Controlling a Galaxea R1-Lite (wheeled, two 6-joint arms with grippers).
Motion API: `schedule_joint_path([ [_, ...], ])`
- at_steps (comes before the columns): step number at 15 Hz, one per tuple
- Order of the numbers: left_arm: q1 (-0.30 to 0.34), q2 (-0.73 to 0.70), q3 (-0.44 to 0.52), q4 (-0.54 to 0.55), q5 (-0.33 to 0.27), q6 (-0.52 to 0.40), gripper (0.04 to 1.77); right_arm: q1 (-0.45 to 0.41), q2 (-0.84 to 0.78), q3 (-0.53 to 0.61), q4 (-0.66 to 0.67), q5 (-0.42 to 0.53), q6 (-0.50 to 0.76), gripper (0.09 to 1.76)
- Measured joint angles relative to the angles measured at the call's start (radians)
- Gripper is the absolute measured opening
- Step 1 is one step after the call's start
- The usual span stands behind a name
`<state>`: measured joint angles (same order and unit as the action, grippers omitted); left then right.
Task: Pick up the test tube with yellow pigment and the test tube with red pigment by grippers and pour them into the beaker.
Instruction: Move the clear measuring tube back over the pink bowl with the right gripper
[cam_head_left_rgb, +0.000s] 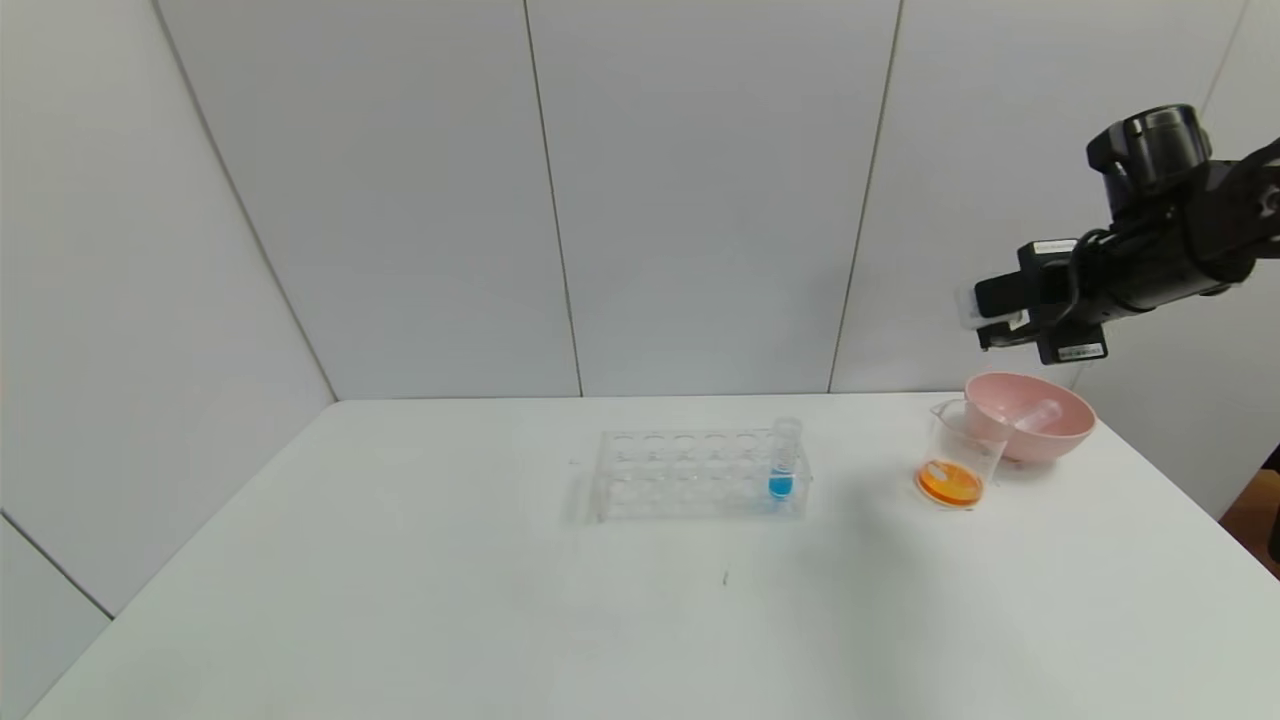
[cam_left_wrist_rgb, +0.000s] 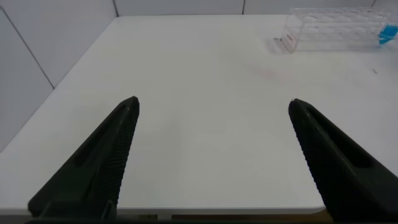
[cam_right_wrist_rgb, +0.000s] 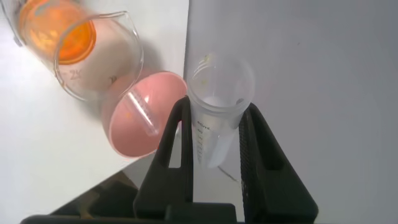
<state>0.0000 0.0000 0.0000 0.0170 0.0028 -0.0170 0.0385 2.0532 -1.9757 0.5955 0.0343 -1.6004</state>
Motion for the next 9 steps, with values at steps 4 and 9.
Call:
schedule_joint_path([
  [4,0.0,0.0,0.0,0.0,0.0,0.0,1.72,-0.06,-0.042,0.008,0.091,0.147,0.259,0.49],
  [9,0.0,0.0,0.0,0.0,0.0,0.001,1.72,-0.108,-0.066,0.019,0.104,0.461,0.593,0.49],
])
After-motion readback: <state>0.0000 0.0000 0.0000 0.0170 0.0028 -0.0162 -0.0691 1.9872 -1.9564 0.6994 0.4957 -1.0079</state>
